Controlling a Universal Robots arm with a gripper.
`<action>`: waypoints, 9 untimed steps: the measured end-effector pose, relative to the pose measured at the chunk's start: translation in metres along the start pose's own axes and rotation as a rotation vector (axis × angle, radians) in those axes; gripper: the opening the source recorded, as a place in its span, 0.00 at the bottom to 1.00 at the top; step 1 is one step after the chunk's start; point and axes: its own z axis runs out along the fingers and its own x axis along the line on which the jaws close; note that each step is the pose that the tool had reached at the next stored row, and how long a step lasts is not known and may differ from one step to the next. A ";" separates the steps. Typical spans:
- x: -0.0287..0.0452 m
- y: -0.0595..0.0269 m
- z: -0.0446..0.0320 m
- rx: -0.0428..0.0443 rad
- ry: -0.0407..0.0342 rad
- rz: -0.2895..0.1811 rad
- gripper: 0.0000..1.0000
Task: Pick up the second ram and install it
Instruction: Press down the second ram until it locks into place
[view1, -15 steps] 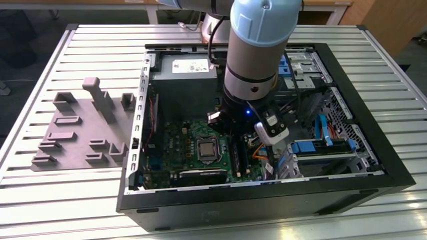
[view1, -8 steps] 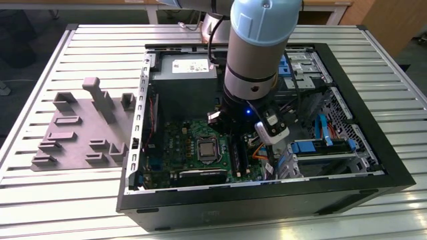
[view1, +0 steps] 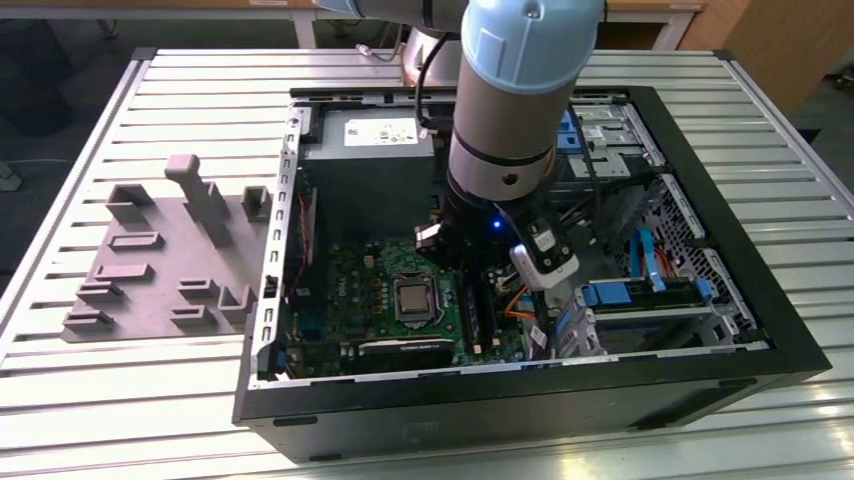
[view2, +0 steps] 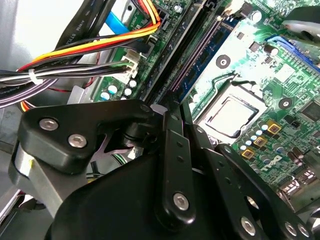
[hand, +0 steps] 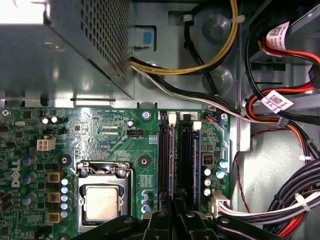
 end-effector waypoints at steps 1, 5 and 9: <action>0.0000 0.0000 0.0007 -0.0001 0.0001 0.000 0.14; 0.0000 -0.0003 0.0022 0.0001 0.0006 0.000 0.14; 0.0000 -0.0003 0.0023 0.0000 0.0006 0.000 0.14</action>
